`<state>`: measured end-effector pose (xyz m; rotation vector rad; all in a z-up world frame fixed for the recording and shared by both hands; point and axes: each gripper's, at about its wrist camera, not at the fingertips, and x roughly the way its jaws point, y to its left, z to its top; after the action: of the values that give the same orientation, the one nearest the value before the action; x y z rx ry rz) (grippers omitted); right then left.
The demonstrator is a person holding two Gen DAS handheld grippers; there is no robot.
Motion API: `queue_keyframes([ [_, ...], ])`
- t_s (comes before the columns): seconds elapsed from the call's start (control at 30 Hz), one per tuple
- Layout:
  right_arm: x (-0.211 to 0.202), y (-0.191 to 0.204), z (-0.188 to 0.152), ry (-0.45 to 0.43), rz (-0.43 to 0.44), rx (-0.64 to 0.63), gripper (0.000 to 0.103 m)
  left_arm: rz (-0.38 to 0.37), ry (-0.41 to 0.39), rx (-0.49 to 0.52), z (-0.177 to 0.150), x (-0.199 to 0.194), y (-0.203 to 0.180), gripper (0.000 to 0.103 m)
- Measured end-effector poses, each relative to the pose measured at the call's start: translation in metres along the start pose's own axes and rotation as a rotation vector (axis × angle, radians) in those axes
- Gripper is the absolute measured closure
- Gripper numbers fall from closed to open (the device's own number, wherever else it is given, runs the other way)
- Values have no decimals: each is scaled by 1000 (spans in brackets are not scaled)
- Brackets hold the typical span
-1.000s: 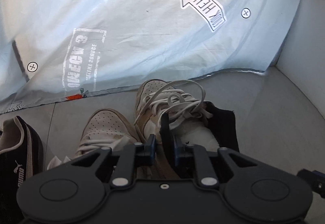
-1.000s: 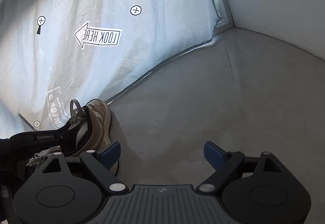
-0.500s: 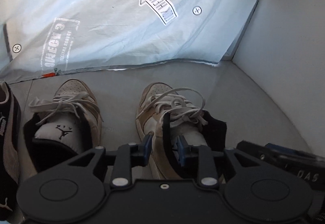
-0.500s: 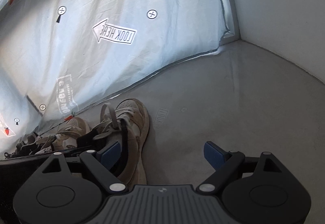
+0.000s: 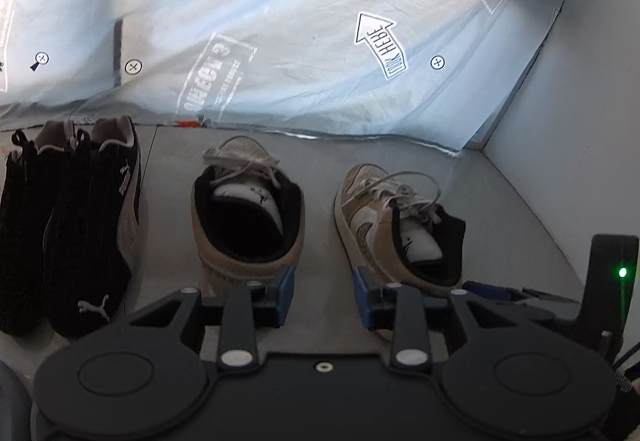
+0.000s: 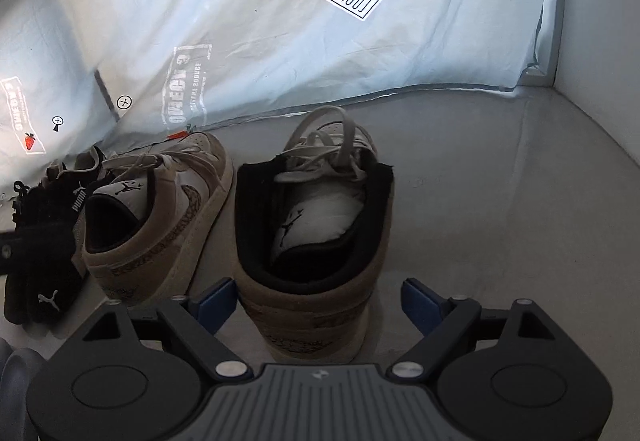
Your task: Organize scattered shoes
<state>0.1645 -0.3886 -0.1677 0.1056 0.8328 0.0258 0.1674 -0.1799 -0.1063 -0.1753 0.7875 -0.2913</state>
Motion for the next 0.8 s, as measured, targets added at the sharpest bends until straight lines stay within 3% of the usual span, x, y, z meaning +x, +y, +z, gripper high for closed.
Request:
queue_keyframes([
  [0.07, -2, -7, 0, 3, -11, 3, 13, 14, -29, 30, 0, -1, -4, 69],
  [0.17, -7, -10, 3, -14, -97, -44, 13, -15, -50, 43, 4, -1, -8, 69],
  [0.33, -5, -46, 13, -21, -205, 67, 13, -45, -43, 44, 2, 2, -11, 69],
  [0.5, -2, -80, 38, -78, -425, 88, 14, -2, -20, -2, -3, 11, -1, 69],
  [0.63, -14, -80, 56, -154, -326, 110, 14, 30, -7, -47, -3, 18, 8, 69],
  [0.8, 13, -35, 50, -110, -268, 45, 13, 42, -13, -46, -4, 14, 11, 69],
])
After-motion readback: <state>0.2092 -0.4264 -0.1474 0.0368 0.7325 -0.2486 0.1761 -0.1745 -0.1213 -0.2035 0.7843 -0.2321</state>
